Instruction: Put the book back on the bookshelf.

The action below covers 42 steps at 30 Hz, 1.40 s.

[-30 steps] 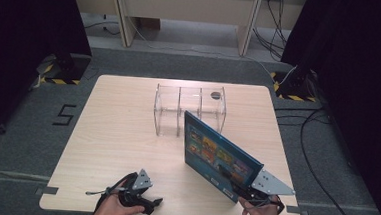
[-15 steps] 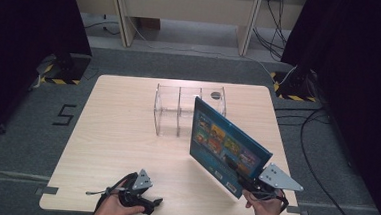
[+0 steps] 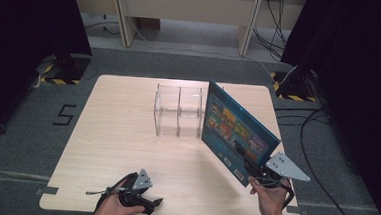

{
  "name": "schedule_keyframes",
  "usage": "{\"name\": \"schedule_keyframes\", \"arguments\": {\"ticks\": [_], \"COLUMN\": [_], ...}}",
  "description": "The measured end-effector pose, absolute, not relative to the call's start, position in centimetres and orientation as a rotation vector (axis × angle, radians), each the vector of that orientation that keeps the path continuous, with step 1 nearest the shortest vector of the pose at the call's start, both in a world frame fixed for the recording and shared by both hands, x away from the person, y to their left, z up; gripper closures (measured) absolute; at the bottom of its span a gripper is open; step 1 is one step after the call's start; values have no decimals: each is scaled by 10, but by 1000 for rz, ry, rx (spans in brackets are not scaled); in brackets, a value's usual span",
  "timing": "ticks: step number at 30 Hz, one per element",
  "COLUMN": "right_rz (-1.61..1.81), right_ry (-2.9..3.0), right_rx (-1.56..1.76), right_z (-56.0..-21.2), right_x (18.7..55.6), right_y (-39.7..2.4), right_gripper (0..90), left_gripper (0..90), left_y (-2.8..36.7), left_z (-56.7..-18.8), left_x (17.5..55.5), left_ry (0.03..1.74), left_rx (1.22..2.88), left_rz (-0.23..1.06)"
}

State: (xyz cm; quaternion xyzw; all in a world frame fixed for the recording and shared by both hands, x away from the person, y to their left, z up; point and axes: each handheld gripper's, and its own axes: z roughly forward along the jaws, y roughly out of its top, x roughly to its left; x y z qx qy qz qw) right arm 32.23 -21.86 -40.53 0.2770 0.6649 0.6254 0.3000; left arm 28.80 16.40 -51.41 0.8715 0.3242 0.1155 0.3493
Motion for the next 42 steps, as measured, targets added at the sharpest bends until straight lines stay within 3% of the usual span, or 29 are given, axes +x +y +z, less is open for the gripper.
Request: {"name": "schedule_keyframes", "arguments": {"ticks": [42], "right_rz": [1503], "right_ry": [1522], "right_rx": [1027], "right_z": [-425], "right_x": [426], "right_y": [-152], "right_gripper": [827], "left_gripper": [138], "left_y": [162], "left_z": [-514], "left_x": [288], "left_ry": [819], "left_rx": [2266], "left_rz": [291]}}
